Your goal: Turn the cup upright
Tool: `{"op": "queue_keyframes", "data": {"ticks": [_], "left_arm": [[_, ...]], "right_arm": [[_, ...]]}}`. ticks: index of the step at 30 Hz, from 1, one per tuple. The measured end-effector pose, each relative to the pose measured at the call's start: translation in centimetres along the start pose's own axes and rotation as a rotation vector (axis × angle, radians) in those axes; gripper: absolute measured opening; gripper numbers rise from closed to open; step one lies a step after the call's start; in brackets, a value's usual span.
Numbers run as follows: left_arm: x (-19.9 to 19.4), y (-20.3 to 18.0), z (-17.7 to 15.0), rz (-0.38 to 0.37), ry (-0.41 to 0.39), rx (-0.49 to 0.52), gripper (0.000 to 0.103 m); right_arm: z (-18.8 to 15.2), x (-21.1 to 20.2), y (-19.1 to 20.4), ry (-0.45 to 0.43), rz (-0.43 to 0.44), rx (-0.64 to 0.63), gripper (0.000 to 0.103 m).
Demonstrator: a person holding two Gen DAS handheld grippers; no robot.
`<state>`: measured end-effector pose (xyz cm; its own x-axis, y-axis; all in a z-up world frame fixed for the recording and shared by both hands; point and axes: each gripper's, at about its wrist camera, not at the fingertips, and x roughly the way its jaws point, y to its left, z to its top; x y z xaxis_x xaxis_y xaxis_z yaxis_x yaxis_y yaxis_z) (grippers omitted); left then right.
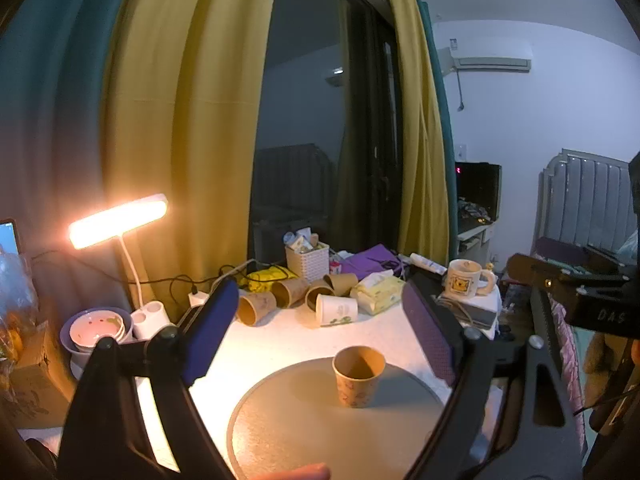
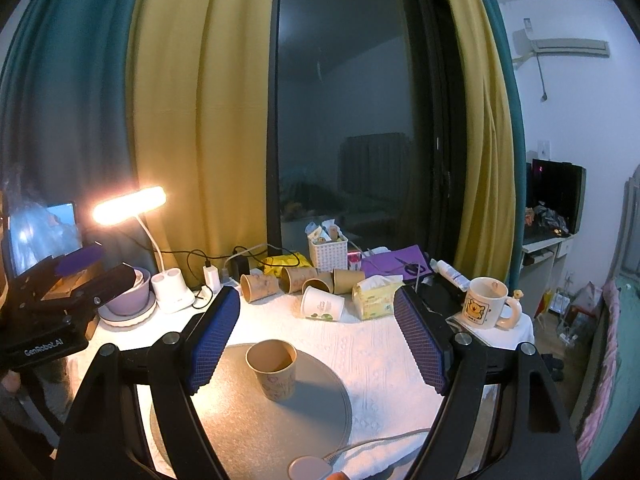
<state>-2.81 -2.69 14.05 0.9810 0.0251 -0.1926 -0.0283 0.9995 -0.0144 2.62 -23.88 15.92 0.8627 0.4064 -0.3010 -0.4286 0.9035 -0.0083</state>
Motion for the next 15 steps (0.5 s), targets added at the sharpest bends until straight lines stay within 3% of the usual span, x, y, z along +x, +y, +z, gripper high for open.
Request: {"op": "queue_keyframes", "data": {"ticks": [15], "left_arm": [[-0.04, -0.24, -0.21, -0.004, 0.001, 0.0, 0.085]], "right_arm": [[-0.16, 0.1, -0.21, 0.004, 0.0, 0.002, 0.082]]}}
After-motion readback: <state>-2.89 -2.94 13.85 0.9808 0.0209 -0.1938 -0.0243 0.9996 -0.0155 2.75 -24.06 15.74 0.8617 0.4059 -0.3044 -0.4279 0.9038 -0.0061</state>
